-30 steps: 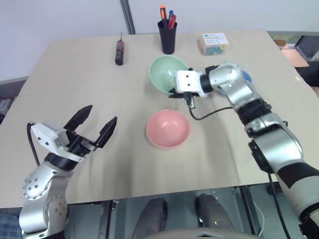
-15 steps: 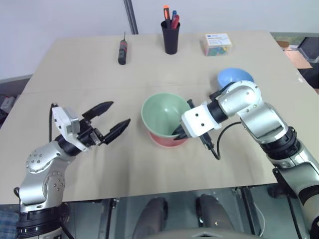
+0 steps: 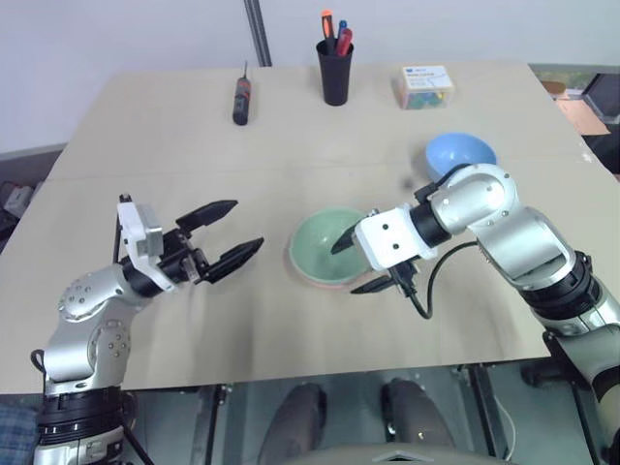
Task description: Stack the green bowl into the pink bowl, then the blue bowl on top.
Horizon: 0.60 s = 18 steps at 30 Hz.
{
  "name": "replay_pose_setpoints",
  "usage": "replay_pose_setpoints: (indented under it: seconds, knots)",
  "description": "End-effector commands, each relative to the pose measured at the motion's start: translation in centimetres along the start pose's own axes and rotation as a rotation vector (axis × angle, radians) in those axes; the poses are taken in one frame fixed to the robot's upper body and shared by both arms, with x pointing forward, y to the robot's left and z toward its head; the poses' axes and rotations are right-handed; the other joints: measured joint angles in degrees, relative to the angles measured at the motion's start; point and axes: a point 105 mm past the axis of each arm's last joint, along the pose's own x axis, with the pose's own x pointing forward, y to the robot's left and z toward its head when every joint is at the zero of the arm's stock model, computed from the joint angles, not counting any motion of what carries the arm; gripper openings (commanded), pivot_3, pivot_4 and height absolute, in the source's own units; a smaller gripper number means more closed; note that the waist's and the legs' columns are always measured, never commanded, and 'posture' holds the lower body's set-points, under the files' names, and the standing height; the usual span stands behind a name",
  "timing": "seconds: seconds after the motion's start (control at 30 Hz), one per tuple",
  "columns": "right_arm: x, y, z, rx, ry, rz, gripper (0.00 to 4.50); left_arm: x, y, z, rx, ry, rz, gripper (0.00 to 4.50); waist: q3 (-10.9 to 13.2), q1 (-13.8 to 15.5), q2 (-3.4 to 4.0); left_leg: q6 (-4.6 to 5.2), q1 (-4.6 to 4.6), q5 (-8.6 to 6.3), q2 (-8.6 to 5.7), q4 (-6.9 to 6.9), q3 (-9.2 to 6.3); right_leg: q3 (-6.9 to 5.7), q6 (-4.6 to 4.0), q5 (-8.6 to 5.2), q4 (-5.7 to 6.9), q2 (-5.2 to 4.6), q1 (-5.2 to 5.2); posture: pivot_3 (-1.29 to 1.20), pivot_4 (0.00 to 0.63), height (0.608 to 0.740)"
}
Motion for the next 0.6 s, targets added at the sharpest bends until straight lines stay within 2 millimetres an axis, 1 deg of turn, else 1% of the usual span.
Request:
replay_pose_setpoints:
  seconds: [0.03,0.07,0.13,0.23,0.33,0.4,0.5,0.6]
  knots:
    - [-3.3,-2.9,0.1,0.015,0.009,-0.161,3.15,0.8,-0.2,0.9,0.008,-0.048,-0.015,4.5,0.0,0.02,0.0,0.0,0.0,0.0,-0.01,0.01,0.0,0.0,0.0,0.0,0.0,-0.01,0.0,0.0,0.15,0.74]
    - [-4.3,-3.6,-0.6,0.043,0.028,-0.206,3.15,1.1,-0.4,1.1,0.002,-0.064,-0.018,4.5,-0.01,0.02,-0.01,0.0,0.0,0.0,-0.02,0.02,0.0,0.0,0.0,0.0,0.0,-0.01,0.0,0.0,0.15,0.74]
    - [-6.3,-5.0,-2.7,0.104,0.082,-0.303,3.15,1.9,-1.0,1.3,-0.002,-0.089,-0.04,4.5,-0.01,0.07,-0.02,0.0,0.0,0.0,-0.03,0.02,0.01,0.0,0.0,0.0,-0.01,-0.02,0.01,0.0,0.15,0.74]
    - [-9.0,-6.5,-5.9,0.186,0.143,-0.44,3.15,3.1,-1.3,1.9,-0.007,-0.131,-0.044,4.5,-0.01,0.22,-0.04,0.01,-0.01,0.0,-0.06,0.04,0.0,-0.01,0.0,0.0,-0.01,-0.03,0.03,0.0,0.15,0.74]
    - [-12.2,-6.9,-10.2,0.29,0.225,-0.574,3.15,4.9,-2.0,2.8,-0.019,-0.198,-0.057,4.5,-0.01,0.14,-0.04,0.01,-0.02,0.0,-0.06,0.04,0.03,0.02,0.0,0.0,0.01,-0.02,0.02,0.0,0.15,0.74]
    - [-13.8,-6.9,-12.3,0.346,0.264,-0.641,3.15,5.6,-2.5,3.0,-0.029,-0.222,-0.077,4.5,0.0,0.11,-0.05,0.01,-0.03,0.0,-0.06,0.04,0.06,0.03,0.01,0.0,0.0,-0.02,0.02,0.0,0.15,0.74]
    - [-14.8,-6.9,-14.7,0.405,0.302,-0.702,3.15,6.1,-2.8,3.1,-0.036,-0.232,-0.096,4.5,0.0,-0.38,-0.05,0.01,-0.02,0.0,-0.06,0.02,0.17,0.12,0.01,0.0,0.0,0.0,-0.01,0.0,0.15,0.74]
    - [-14.9,-6.4,-17.9,0.497,0.349,-0.754,3.15,6.5,-2.7,2.9,-0.041,-0.237,-0.097,4.5,0.0,-1.06,-0.05,0.01,0.05,0.01,0.02,-0.04,0.25,0.2,0.01,0.0,0.01,0.2,-0.01,0.0,0.15,0.74]
